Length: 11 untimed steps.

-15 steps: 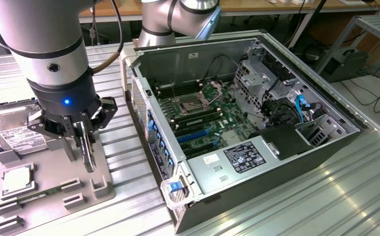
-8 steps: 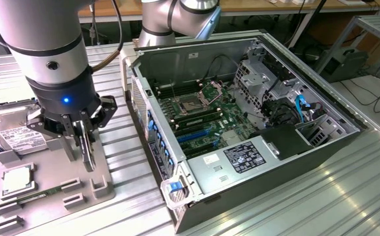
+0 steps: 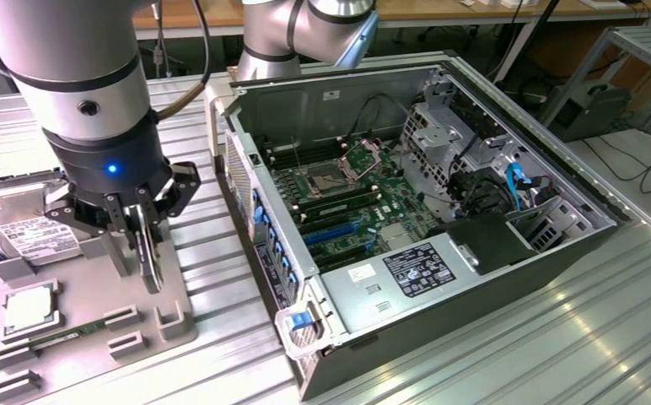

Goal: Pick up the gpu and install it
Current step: 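Pick up the gpu and move the gpu toward the slot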

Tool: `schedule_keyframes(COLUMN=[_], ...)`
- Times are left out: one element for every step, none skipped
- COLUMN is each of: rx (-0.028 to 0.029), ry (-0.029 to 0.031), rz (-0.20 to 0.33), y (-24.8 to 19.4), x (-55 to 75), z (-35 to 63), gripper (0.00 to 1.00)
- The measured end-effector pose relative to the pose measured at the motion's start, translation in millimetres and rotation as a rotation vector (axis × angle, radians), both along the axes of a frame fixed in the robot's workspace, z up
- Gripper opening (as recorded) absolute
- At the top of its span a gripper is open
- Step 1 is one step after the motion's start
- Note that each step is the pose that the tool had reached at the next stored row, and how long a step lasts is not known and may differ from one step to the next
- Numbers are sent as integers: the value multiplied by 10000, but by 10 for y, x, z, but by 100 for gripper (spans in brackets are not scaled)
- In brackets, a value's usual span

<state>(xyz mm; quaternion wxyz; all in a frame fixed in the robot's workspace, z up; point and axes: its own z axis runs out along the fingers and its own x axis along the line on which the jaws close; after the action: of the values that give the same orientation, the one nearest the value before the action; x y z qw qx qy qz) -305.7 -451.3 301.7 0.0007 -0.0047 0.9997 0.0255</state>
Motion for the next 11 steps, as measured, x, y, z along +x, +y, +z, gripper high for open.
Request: schedule_keyframes(rx=[1, 0, -1, -1, -1, 0, -1, -1, 0, -1, 0], ry=[0, 0, 1, 0, 0, 0, 1, 1, 1, 1, 1], rz=[0, 0, 1, 1, 1, 1, 1, 1, 1, 2, 2], y=[0, 0, 0, 0, 0, 0, 0, 0, 0, 0, 0], x=[0, 0, 0, 0, 0, 0, 0, 0, 0, 0, 0], z=[3, 9, 14, 17, 21, 24, 28, 32, 36, 40, 44], gripper=[28, 28, 28, 28, 28, 28, 28, 28, 28, 28, 28])
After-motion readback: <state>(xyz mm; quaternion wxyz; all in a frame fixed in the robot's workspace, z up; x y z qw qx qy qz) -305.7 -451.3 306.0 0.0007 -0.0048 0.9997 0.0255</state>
